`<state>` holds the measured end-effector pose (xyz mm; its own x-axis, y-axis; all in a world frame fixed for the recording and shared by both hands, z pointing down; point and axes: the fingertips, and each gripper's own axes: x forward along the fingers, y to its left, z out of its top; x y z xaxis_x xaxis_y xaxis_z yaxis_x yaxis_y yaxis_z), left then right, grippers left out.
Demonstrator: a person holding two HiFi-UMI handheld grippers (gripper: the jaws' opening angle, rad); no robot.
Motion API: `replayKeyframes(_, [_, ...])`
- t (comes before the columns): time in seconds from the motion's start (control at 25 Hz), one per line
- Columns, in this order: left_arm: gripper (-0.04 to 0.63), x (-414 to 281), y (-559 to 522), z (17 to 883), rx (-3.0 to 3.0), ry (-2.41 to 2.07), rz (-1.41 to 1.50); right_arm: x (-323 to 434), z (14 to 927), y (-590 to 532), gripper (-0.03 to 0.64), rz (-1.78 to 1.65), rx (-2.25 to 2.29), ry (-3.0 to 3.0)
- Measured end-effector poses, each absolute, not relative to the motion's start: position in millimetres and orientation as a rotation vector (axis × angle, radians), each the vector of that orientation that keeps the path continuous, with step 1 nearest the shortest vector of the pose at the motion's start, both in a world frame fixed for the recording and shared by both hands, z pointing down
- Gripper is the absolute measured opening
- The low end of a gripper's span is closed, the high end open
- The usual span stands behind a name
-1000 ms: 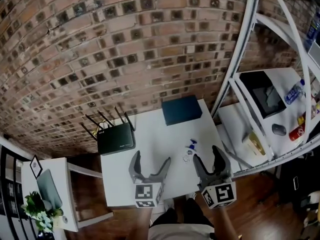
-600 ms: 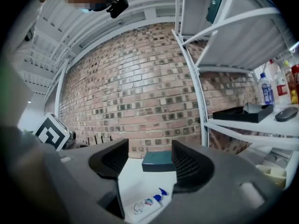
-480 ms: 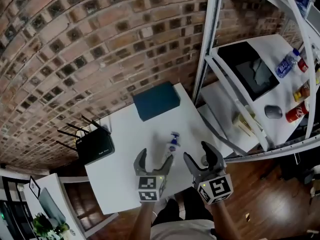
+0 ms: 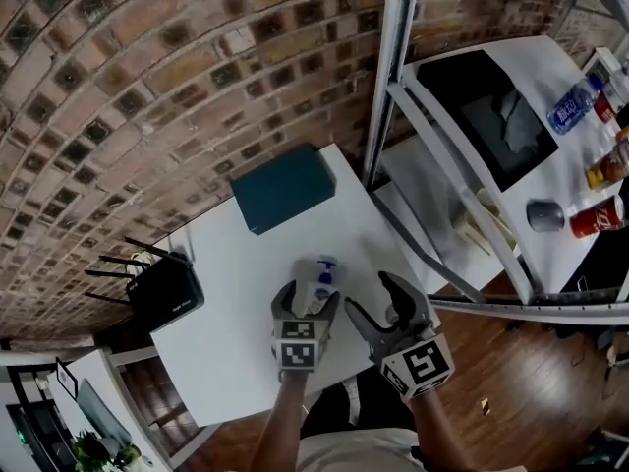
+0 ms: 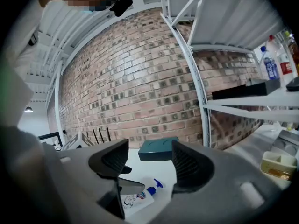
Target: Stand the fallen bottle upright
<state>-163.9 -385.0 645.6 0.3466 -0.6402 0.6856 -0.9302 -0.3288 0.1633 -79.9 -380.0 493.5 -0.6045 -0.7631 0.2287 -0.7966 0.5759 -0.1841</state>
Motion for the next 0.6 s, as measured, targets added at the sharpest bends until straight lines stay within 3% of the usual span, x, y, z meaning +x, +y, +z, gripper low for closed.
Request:
replayKeyframes(0.32, [0.34,-154.3,-406.9,705.5,1.982,-1.284,0.87,-85.2,522.6,-393.0,0.276,0.461,1.269,-2.643])
replayKeyframes(0.48, [0.267,-148.3,-412.2,723.2,1.93,-1.245,0.909,-87.4,531.3,-399.7,0.27,0.491,1.26,-2.641])
replayKeyframes(0.6, [0.254,-144.0,-412.1,736.4,1.895,-1.224,0.928,-88.0,537.1,-404.7,0.27,0.554,1.262,-2.649])
